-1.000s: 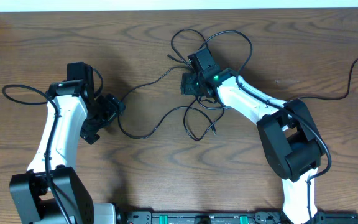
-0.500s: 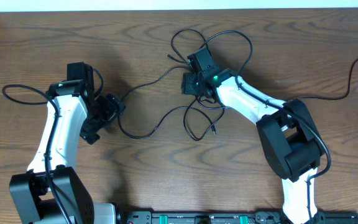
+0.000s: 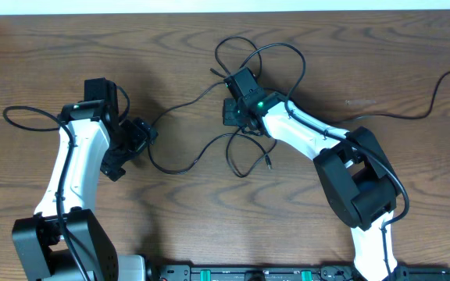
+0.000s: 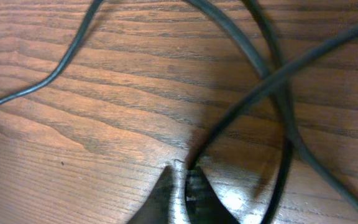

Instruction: Untangle cables

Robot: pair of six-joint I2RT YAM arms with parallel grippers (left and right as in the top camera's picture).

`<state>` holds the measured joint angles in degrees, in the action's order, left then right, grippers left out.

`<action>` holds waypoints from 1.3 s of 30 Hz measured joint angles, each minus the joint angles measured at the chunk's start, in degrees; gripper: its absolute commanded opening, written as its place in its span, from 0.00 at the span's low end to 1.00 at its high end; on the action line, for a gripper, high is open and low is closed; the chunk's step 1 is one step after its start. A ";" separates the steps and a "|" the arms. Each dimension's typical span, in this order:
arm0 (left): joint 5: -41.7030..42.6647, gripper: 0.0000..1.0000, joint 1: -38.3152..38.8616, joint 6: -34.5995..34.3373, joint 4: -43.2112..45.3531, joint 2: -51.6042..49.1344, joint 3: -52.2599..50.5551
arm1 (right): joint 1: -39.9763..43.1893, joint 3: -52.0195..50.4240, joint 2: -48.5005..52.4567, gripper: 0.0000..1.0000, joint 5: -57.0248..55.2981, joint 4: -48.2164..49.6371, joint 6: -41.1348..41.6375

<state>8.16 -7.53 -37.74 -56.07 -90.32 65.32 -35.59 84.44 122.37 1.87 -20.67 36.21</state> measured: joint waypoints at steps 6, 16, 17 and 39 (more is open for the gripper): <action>0.00 0.99 0.00 0.00 0.02 0.00 0.00 | 0.00 0.00 0.02 0.01 8.20 4.07 0.09; 0.00 0.99 0.00 0.00 0.00 0.00 0.00 | 5.53 -0.17 0.22 0.01 44.04 29.97 12.11; 0.00 0.99 0.00 0.00 -0.04 0.00 0.00 | 6.49 -0.17 0.22 0.01 47.34 33.07 14.01; 0.00 0.99 0.00 0.00 0.00 0.00 0.00 | 32.50 -0.17 0.28 0.01 70.16 57.37 37.79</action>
<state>8.16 -7.53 -37.74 -56.07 -90.32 65.32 -3.09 84.27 122.65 72.03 36.71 74.00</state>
